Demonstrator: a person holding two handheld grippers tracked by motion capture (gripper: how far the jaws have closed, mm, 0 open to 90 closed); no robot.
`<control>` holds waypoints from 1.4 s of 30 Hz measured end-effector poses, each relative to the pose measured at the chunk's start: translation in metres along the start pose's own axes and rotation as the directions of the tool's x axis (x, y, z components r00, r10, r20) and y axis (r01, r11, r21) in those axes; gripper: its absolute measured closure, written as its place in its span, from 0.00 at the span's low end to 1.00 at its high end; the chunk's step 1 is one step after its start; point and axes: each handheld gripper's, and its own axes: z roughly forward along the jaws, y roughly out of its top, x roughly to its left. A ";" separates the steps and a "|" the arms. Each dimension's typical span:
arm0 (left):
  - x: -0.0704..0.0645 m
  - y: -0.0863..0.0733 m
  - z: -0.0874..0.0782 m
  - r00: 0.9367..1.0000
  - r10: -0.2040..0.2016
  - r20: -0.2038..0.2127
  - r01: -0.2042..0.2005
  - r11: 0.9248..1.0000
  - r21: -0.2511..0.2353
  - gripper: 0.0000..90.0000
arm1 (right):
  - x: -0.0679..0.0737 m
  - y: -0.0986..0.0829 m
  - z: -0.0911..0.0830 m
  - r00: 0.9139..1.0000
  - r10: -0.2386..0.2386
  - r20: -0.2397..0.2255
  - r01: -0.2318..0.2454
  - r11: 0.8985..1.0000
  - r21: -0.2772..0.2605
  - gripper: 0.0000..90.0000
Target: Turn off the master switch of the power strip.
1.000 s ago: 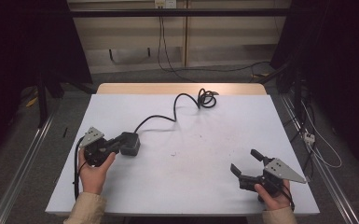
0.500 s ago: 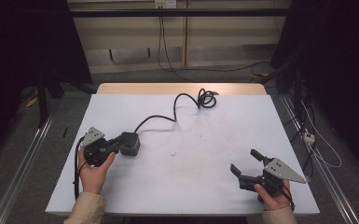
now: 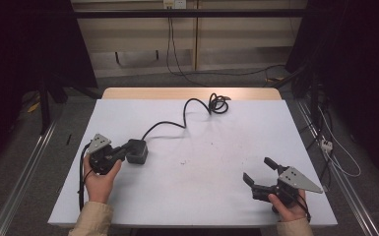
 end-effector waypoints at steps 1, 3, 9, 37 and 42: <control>0.000 0.000 0.000 1.000 -0.003 -0.002 0.003 1.000 0.004 1.00 | 0.000 0.000 0.000 1.000 0.000 0.001 0.000 1.000 -0.001 0.07; 0.000 0.000 0.001 1.000 -0.001 -0.005 0.001 1.000 0.013 1.00 | 0.000 0.000 0.000 1.000 0.002 0.001 -0.002 1.000 0.000 0.07; 0.001 -0.002 0.003 1.000 -0.011 -0.015 0.012 0.999 0.038 1.00 | 0.000 0.000 0.000 1.000 0.000 0.001 0.000 1.000 -0.001 0.07; 0.003 -0.004 0.007 1.000 -0.022 -0.007 0.022 0.998 0.059 1.00 | -0.001 0.000 -0.001 1.000 -0.003 0.001 0.003 1.000 0.004 0.07; 0.002 -0.004 0.008 1.000 -0.022 -0.007 0.022 0.998 0.061 1.00 | -0.001 0.000 -0.001 1.000 -0.003 0.001 0.003 1.000 0.004 0.07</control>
